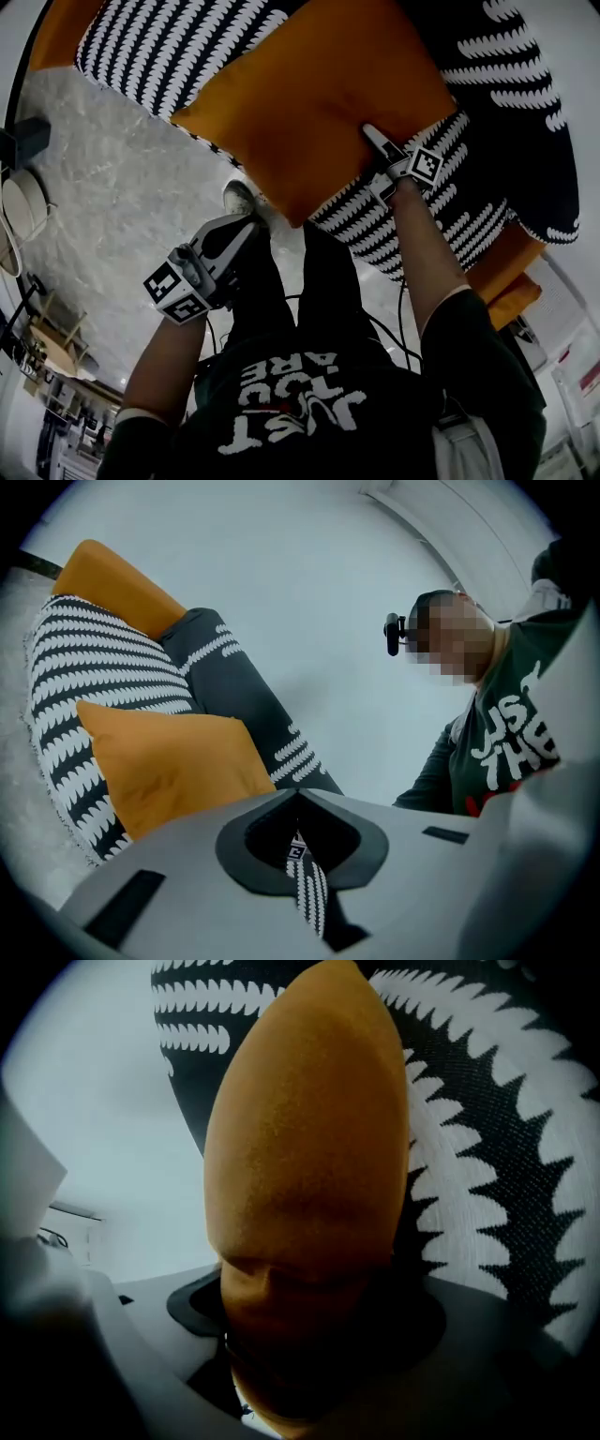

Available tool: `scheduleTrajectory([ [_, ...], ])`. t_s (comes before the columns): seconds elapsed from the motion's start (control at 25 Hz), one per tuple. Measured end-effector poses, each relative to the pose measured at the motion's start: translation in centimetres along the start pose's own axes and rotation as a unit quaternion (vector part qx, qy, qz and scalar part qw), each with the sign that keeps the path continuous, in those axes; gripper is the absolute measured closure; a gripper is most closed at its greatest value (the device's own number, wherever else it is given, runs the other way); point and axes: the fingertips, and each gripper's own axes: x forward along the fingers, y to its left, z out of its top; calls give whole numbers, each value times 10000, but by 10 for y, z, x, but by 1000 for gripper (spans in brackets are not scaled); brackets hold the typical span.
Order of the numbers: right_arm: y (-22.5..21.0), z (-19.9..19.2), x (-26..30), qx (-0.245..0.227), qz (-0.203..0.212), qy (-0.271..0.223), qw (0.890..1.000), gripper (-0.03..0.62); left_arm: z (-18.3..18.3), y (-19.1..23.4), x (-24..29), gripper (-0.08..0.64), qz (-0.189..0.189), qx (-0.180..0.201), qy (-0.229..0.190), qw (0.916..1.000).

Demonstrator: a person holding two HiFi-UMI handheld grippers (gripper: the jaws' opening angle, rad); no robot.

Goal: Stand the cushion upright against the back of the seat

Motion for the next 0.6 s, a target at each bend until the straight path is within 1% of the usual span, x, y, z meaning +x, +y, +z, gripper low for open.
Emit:
scheduleTrajectory([
  [0.08,1,-20,40,-90,25,12,10000,252,10,35,-32,548,48,-141,-64,9999],
  [0.12,4,-25,51,-162,81,-21,9998,304,12,46,-42,548,69,-173,-92,9998],
  [0.2,15,-28,56,-343,248,-110,9990,388,15,52,-49,548,98,-139,-137,9998],
  [0.24,23,-26,52,-464,338,-138,9983,413,16,49,-47,548,105,-85,-156,9998],
  [0.32,42,-19,37,-755,525,-155,9956,442,15,33,-42,549,118,45,-204,9997],
  [0.4,57,-16,26,-1053,647,-138,9922,455,11,22,-41,548,163,180,-267,9993],
  [0.52,84,-17,27,-1531,571,2,9866,465,17,16,-54,549,244,295,-427,9984],
  [0.6,119,-21,30,-1889,428,201,9809,470,39,4,-68,549,266,293,-582,9975],
])
